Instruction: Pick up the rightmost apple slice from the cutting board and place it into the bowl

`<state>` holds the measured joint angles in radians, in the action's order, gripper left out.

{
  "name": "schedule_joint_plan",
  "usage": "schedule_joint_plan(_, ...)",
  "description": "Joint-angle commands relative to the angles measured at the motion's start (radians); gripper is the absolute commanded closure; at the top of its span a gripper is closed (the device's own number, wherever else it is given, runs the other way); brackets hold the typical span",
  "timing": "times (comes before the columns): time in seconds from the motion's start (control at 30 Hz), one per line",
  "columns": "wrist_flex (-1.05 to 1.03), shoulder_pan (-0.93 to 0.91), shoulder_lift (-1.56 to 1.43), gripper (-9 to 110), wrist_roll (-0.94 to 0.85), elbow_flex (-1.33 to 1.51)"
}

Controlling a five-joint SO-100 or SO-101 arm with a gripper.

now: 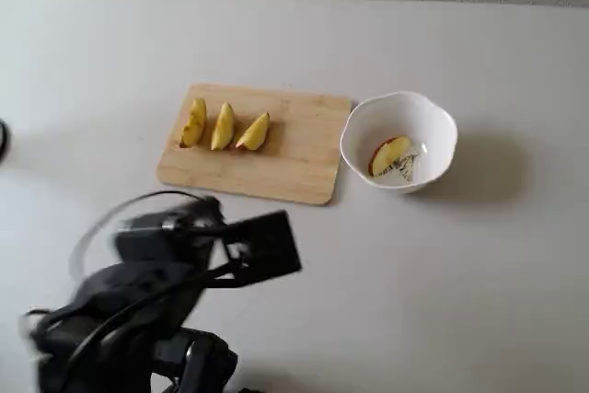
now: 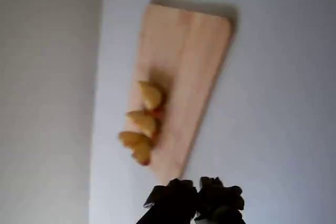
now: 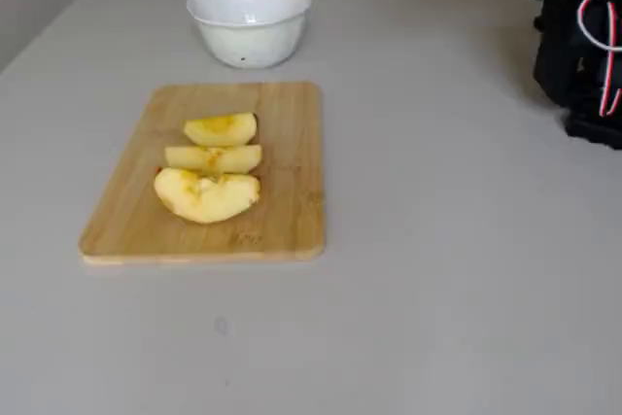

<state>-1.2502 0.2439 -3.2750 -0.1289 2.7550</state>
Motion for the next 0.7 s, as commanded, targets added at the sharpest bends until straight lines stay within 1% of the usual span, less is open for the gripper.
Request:
schedule_joint_plan(0.0, 0.066, -0.021, -0.017, 101, 0.029, 0.212)
schedule_joint_plan(0.1, 0.067, -0.026, -0.017, 101, 0.052, 0.241)
schedule_joint_plan(0.67, 0.066, -0.018, -0.017, 101, 0.046, 0.241)
